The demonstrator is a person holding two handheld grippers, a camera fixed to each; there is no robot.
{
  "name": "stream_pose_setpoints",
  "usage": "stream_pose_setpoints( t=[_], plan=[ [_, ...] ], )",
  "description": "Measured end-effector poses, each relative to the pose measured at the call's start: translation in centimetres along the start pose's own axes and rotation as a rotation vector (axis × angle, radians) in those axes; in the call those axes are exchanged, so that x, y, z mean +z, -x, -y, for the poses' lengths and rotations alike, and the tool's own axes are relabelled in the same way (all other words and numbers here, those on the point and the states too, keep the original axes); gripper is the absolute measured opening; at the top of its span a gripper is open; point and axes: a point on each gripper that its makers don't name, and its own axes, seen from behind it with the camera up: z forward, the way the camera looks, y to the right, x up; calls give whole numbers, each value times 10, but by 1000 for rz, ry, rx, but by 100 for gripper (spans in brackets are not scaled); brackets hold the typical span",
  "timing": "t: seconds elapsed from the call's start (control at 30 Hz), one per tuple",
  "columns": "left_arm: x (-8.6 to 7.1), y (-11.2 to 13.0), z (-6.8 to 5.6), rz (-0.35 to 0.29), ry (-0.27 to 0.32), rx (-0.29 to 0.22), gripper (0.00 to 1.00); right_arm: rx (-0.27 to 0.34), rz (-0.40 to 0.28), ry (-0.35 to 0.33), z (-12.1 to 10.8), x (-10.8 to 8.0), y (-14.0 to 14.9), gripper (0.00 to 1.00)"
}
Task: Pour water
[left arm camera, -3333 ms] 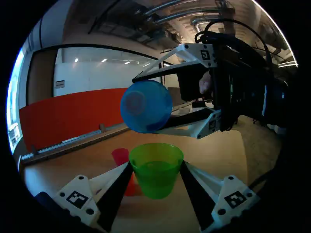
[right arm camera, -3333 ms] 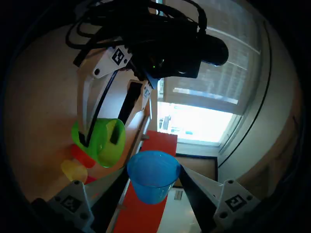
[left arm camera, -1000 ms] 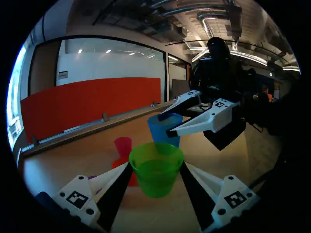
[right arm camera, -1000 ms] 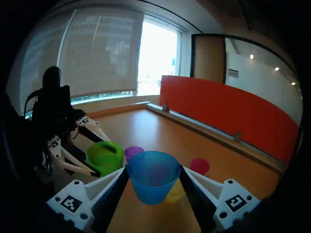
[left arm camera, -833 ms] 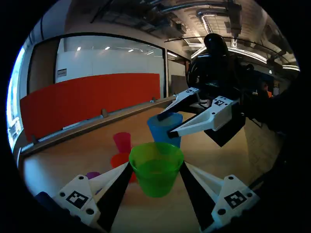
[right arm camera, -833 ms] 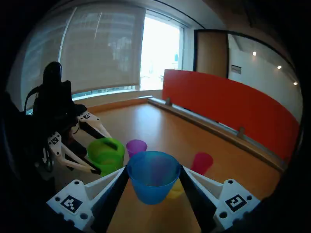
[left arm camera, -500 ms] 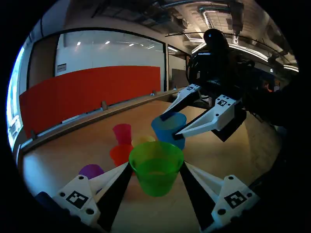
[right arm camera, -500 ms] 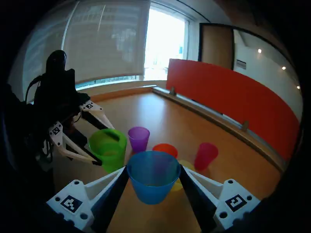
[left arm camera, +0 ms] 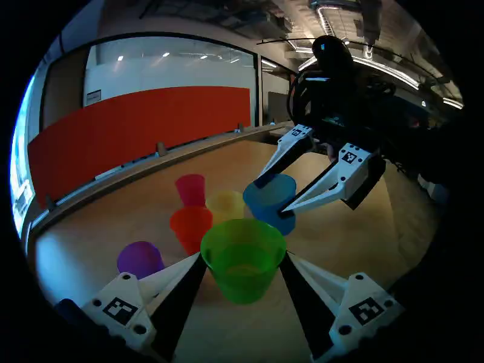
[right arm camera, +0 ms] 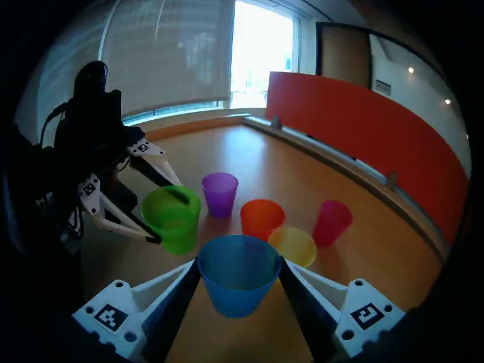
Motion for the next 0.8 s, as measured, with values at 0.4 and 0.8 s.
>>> stream_pose_setpoints(
  t=[0.4, 0.8],
  plan=[
    [13, 24, 7, 57, -1, -30, 85, -8, 62, -17, 3, 14, 32, 93],
    [16, 40, 14, 95, -9, -35, 85, 3, 83, -29, 4, 20, 48, 93]
  ],
)
